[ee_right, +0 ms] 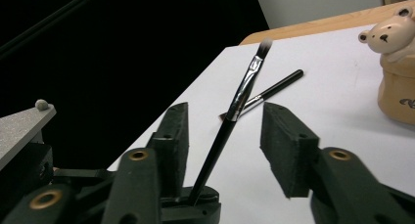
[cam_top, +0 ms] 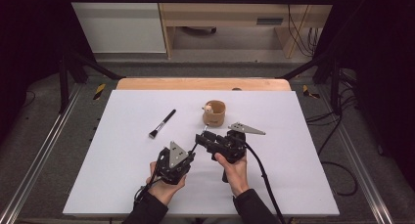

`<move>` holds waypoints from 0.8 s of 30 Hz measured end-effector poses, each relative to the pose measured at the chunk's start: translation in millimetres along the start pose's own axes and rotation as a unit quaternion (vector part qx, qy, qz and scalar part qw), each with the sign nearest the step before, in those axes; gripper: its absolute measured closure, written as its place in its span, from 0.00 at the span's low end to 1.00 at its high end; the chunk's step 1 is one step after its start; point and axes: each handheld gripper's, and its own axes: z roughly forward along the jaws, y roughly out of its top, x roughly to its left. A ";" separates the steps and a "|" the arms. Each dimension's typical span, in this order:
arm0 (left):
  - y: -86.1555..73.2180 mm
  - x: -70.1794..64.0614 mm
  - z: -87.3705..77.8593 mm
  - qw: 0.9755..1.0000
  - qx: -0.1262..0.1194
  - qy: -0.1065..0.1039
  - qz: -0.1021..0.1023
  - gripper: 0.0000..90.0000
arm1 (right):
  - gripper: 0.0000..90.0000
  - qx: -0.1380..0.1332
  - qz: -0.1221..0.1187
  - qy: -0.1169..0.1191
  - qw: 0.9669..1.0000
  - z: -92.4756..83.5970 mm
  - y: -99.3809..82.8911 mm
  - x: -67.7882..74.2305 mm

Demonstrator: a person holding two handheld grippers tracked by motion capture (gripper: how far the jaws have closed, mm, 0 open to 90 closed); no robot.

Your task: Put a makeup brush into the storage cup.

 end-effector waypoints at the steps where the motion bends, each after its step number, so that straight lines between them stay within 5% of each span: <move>1: -0.1 -0.9 0.5 1.000 0.000 0.000 -0.002 0.94 | 0.63 0.002 0.001 0.001 1.000 0.1 -0.1 -0.3; 24: -0.5 -9.6 1.3 1.000 -0.006 -0.002 -0.009 0.94 | 0.91 -0.017 0.029 0.023 0.999 -1.7 0.6 -1.2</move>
